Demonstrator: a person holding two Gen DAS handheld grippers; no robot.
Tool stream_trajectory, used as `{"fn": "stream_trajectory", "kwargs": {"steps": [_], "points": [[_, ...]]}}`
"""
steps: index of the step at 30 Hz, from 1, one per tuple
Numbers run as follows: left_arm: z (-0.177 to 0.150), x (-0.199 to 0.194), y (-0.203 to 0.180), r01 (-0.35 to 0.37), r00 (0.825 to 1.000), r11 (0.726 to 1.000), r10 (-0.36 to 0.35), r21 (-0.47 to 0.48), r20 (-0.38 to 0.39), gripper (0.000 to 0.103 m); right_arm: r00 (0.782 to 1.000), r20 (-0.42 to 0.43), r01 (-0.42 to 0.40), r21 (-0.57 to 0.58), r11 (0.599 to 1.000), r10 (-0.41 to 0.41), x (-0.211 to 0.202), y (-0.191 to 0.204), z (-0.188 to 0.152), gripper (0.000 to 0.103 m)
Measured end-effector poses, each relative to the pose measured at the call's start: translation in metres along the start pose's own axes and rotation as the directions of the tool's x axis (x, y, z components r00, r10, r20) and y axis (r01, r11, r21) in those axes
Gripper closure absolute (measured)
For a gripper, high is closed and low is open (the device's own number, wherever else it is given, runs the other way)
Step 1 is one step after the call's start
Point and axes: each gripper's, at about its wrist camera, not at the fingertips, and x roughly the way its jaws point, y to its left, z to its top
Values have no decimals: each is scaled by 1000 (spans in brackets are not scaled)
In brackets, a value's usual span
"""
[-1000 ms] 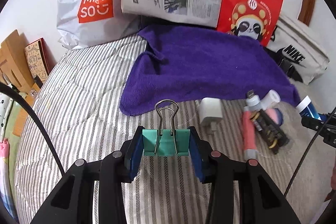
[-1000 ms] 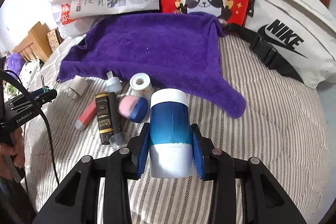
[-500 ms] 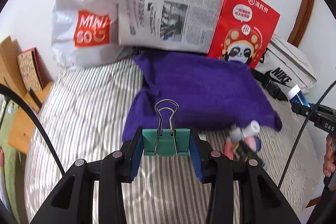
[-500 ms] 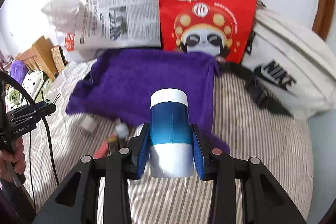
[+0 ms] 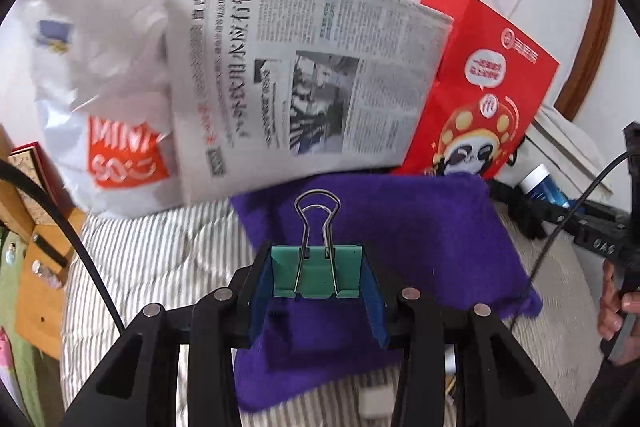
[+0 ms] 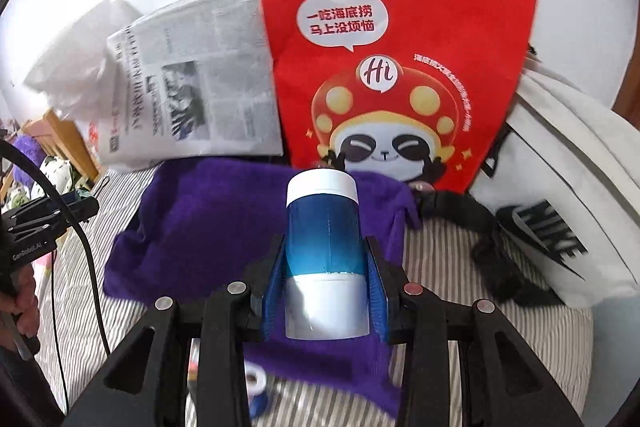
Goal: Organize rigid objects
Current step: 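Carry the clip and bottle onto the purple towel and release both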
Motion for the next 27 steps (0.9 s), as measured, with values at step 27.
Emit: {"fn": "stream_trajectory", "kwargs": {"steps": [27], "points": [[-5,113,-3,11,990,1000,-15,-23,-143,64,978,-206,50,18,999,-45,127,-29,-20,66]]}}
